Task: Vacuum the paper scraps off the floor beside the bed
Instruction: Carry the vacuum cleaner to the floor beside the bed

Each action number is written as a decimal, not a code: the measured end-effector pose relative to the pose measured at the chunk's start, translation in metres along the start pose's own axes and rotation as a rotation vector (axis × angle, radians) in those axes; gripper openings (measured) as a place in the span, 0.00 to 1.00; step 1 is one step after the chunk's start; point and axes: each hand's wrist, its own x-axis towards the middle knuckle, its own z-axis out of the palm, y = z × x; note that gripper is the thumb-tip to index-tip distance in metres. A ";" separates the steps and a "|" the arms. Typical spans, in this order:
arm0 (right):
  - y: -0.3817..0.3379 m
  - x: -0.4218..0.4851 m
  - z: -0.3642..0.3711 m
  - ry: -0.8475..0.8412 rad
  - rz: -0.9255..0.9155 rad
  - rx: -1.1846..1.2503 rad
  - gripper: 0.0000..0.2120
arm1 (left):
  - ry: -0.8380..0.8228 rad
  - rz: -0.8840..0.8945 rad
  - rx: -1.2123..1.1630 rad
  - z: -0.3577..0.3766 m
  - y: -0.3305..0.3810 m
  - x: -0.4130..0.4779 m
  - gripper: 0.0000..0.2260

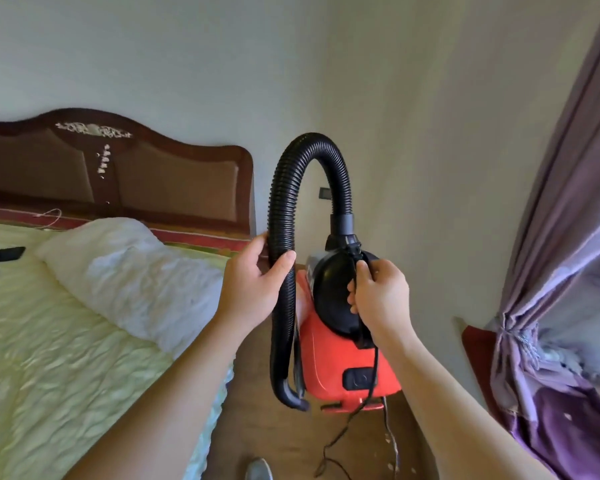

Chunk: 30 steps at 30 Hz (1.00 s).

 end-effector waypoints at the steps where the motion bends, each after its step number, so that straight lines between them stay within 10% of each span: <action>1: 0.000 0.017 0.010 -0.004 0.004 0.000 0.12 | 0.003 0.005 -0.006 0.004 -0.010 0.018 0.03; 17: -0.038 0.253 0.097 -0.080 -0.044 -0.012 0.12 | 0.050 0.038 0.008 0.044 -0.084 0.247 0.11; 30: -0.051 0.414 0.159 -0.484 -0.187 -0.046 0.12 | 0.416 -0.083 0.079 0.093 -0.117 0.332 0.06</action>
